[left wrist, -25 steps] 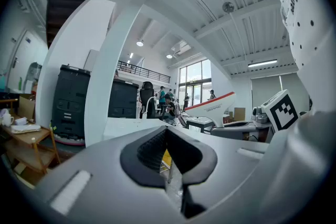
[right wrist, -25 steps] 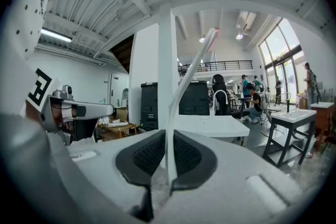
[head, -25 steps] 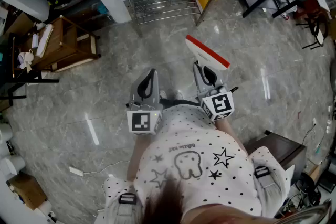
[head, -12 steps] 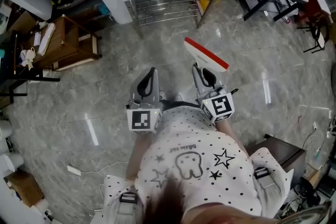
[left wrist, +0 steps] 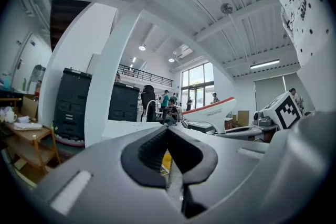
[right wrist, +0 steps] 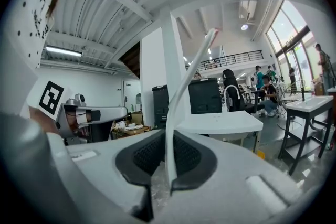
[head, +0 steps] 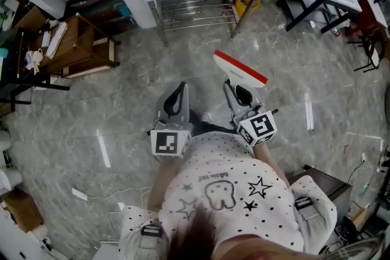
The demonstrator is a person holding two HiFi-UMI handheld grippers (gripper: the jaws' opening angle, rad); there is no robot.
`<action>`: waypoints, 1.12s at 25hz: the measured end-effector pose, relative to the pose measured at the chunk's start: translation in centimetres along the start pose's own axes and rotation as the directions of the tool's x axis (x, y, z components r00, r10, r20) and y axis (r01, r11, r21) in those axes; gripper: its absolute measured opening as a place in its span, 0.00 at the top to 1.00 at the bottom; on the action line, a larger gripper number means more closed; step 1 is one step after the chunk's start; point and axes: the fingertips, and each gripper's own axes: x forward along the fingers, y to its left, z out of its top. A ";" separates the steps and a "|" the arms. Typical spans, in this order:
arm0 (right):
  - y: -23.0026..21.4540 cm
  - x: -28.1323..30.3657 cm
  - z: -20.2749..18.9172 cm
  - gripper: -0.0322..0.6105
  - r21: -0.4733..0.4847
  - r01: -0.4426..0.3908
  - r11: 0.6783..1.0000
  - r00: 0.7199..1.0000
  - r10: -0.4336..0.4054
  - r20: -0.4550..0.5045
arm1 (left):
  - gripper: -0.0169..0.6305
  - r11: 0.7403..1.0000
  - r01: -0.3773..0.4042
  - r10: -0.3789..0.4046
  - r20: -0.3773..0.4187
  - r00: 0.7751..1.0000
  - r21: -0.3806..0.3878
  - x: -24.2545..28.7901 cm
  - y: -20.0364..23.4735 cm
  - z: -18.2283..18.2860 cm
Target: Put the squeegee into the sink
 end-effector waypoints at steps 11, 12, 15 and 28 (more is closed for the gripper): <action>0.8 5.0 0.5 0.91 0.006 -0.019 1.000 0.999 0.019 -0.026 | 0.98 0.999 0.008 -0.008 -0.013 1.000 -0.042 2.1 4.7 0.6; 1.0 5.6 0.7 0.91 0.009 -0.018 1.000 0.999 0.018 -0.029 | 0.98 0.999 0.007 -0.008 -0.023 1.000 -0.039 2.5 5.4 0.5; 1.3 7.3 1.1 0.91 0.008 -0.017 1.000 0.999 0.017 -0.041 | 0.98 0.999 -0.005 0.004 -0.036 0.999 -0.054 3.4 7.5 0.9; 0.7 12.9 1.4 0.91 0.044 0.055 0.997 0.998 -0.054 -0.040 | 0.98 0.999 0.004 -0.006 -0.040 0.999 -0.052 5.6 13.0 1.7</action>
